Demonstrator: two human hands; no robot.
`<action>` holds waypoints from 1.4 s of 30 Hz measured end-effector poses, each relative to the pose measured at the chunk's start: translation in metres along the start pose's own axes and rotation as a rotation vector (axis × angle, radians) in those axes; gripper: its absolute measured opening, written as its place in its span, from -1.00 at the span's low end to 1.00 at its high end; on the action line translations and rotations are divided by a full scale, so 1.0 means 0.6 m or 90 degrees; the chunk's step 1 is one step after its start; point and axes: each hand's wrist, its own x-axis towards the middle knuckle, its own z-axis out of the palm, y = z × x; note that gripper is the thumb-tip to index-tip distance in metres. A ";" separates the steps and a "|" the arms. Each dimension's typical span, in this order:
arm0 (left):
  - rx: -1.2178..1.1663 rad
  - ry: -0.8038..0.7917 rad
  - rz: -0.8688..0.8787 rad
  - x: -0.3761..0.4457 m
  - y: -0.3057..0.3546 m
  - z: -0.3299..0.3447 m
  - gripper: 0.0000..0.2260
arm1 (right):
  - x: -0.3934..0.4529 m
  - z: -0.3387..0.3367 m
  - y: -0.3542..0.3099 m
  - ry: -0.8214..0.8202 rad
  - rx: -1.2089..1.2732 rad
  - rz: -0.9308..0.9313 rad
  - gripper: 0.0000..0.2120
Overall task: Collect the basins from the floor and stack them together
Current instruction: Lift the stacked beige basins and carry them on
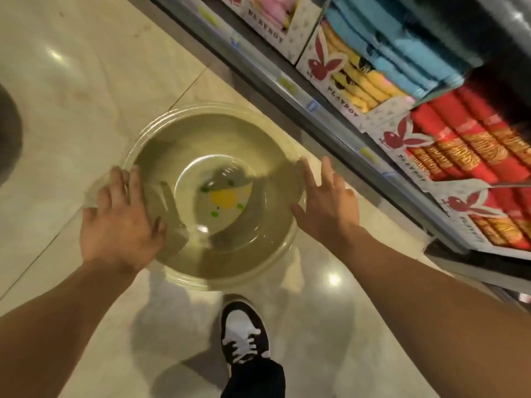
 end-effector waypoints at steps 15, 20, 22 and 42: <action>-0.314 0.023 -0.135 -0.035 -0.106 0.007 -0.13 | 0.002 -0.025 -0.086 -0.039 0.205 -0.003 -0.02; -0.382 0.132 -0.199 -0.139 -0.228 -0.053 -0.24 | -0.037 -0.136 -0.199 0.004 0.162 -0.121 0.04; -0.415 0.180 -0.220 -0.201 -0.294 -0.082 -0.28 | -0.067 -0.180 -0.274 0.021 0.157 -0.170 0.04; -0.579 0.281 -0.679 -1.078 -1.000 0.075 -0.38 | -0.788 -0.137 -1.161 0.027 0.060 -0.638 -0.34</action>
